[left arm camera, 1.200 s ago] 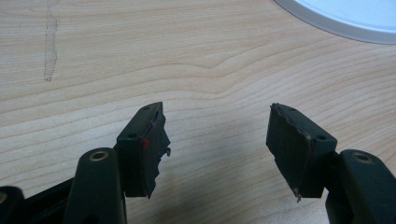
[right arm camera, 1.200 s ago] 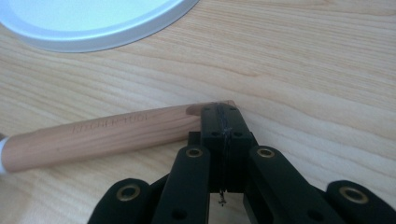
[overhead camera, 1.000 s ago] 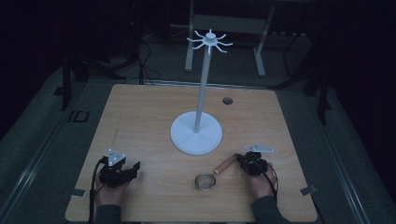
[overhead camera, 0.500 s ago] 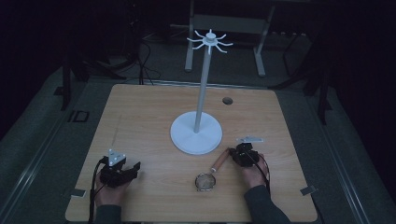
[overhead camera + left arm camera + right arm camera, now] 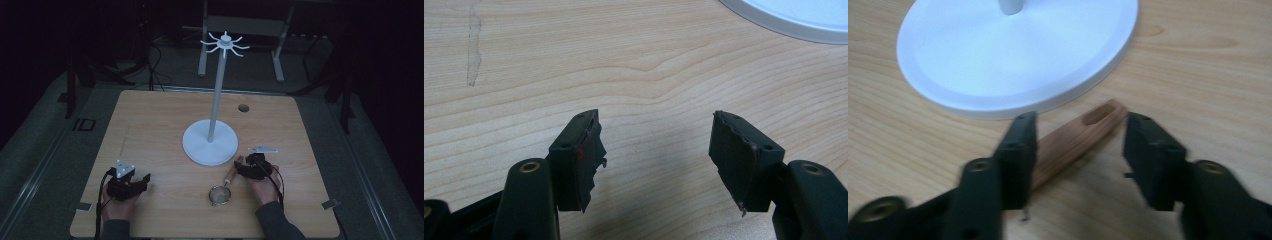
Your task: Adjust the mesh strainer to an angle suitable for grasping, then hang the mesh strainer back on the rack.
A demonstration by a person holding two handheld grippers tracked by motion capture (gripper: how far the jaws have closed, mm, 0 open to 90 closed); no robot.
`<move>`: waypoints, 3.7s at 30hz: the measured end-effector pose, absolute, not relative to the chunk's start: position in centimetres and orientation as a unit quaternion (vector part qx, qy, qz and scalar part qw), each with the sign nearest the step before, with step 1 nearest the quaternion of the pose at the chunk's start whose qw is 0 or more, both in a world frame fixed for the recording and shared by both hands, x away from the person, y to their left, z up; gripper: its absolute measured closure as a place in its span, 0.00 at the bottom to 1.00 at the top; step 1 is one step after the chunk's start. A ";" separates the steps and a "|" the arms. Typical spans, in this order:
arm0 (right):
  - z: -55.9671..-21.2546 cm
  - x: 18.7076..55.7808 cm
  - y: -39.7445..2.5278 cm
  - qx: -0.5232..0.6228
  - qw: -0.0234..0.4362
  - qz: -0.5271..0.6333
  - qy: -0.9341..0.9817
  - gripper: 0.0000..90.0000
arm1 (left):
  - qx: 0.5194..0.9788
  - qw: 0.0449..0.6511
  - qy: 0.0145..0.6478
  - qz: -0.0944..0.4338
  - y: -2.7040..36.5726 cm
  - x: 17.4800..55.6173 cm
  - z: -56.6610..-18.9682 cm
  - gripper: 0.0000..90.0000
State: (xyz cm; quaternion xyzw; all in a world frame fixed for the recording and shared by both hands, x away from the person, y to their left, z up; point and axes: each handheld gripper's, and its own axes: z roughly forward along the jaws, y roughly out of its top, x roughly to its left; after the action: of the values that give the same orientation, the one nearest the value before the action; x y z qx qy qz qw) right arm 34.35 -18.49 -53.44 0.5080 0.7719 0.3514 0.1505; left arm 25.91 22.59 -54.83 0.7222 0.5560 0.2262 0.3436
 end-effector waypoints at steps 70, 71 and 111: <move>-52.6 32.9 -20.9 0.457 0.095 0.159 0.870 0.76 | 0.719 0.343 0.559 0.228 22.7 25.9 -54.9 0.42; -52.6 32.8 -20.9 0.457 0.096 0.161 0.869 0.76 | 0.720 0.342 0.559 0.228 22.7 25.9 -54.8 0.42; -50.2 32.1 -20.0 0.418 0.143 0.255 0.860 0.77 | 0.719 0.345 0.558 0.229 22.6 25.8 -54.8 0.42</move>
State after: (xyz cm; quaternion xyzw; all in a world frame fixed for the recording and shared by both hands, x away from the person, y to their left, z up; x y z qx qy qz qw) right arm 32.12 -20.01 -50.25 0.4185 0.8597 0.2553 0.1435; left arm 25.80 22.65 -54.76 0.7188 0.5584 0.2293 0.3448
